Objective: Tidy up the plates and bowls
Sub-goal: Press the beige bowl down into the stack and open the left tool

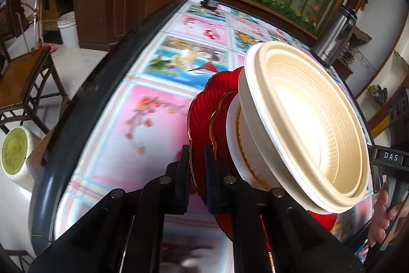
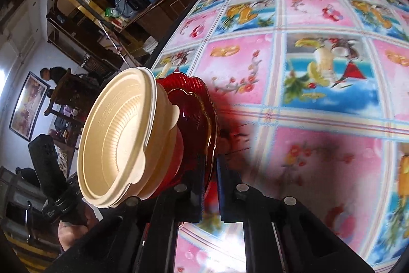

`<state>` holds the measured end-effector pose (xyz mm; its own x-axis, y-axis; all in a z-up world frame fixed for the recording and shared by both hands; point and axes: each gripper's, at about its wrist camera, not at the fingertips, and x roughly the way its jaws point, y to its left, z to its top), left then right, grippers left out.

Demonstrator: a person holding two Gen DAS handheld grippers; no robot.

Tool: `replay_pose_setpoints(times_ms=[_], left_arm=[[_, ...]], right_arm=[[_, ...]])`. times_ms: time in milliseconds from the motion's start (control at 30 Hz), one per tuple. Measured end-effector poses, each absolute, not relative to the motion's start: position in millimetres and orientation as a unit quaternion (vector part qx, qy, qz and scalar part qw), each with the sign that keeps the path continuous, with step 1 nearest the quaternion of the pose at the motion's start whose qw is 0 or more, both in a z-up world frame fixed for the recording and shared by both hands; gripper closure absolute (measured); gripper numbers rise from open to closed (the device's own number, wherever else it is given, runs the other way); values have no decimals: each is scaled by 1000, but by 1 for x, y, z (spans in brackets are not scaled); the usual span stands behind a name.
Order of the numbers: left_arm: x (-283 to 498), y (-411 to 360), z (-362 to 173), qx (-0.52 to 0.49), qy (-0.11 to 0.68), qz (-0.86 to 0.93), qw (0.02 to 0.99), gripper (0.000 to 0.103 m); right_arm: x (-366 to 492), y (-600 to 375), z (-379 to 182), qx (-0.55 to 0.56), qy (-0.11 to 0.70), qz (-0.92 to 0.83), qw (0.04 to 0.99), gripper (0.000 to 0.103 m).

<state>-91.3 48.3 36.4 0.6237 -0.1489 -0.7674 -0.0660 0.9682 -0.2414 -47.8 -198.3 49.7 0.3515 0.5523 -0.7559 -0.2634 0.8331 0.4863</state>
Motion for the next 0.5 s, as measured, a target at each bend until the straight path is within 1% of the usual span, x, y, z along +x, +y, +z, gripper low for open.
replay_pose_setpoints(times_ms=[233, 500], left_arm=[[-60, -11, 45, -91, 442, -52, 891, 96], [-32, -88, 35, -63, 468, -102, 876, 96]], right_arm=[[-40, -258, 54, 173, 494, 215, 824, 96], [-43, -343, 49, 217, 481, 154, 835, 95]])
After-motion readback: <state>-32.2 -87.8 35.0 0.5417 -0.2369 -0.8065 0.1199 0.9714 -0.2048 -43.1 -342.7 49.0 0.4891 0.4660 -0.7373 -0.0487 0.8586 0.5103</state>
